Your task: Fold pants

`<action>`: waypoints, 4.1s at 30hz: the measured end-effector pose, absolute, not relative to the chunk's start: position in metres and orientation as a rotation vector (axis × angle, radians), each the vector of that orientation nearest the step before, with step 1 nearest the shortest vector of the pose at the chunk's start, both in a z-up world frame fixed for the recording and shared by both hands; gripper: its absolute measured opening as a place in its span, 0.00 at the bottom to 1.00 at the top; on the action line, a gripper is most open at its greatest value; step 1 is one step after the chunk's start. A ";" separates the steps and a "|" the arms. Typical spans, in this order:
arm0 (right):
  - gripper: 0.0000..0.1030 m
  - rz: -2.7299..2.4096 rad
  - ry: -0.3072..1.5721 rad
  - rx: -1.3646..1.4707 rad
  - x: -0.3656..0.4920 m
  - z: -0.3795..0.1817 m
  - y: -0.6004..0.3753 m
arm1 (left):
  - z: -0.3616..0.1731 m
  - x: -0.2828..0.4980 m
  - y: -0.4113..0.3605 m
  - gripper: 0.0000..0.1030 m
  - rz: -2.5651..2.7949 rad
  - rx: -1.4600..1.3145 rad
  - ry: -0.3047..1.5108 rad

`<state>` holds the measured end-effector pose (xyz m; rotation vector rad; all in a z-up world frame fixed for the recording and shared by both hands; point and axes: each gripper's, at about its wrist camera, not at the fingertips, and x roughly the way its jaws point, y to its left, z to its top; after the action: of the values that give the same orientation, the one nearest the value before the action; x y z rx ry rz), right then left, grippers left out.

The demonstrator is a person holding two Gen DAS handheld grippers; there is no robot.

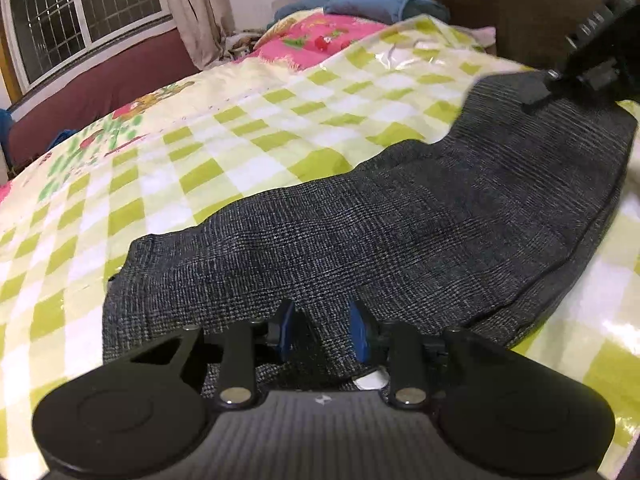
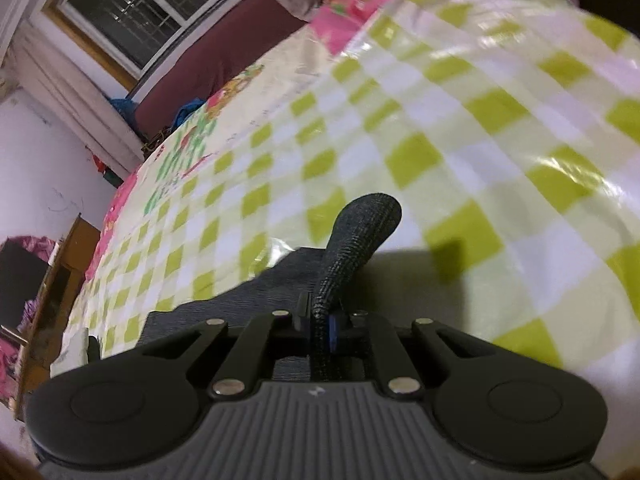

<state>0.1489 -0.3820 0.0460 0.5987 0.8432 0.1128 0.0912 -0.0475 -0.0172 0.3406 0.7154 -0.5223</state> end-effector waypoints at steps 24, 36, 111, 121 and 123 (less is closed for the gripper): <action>0.09 0.237 1.011 0.392 0.226 0.031 -0.092 | -0.006 0.080 0.063 0.43 -0.479 0.117 0.678; 0.10 0.180 1.023 0.392 0.248 0.036 -0.073 | 0.014 0.052 0.104 0.52 -0.502 -0.028 0.556; 0.51 0.293 0.944 0.572 0.178 -0.039 -0.221 | -0.016 0.116 0.058 0.66 -0.217 0.191 0.760; 0.49 0.252 0.961 0.430 0.180 -0.032 -0.204 | -0.021 0.119 0.046 0.71 -0.181 0.221 0.798; 0.49 0.239 0.975 0.437 0.182 -0.031 -0.204 | -0.022 0.118 0.047 0.74 -0.172 0.207 0.803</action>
<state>0.1818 -0.2037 -0.0315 0.4369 0.9745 0.2386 0.1176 0.0475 -0.0219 0.2066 0.8028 -0.1722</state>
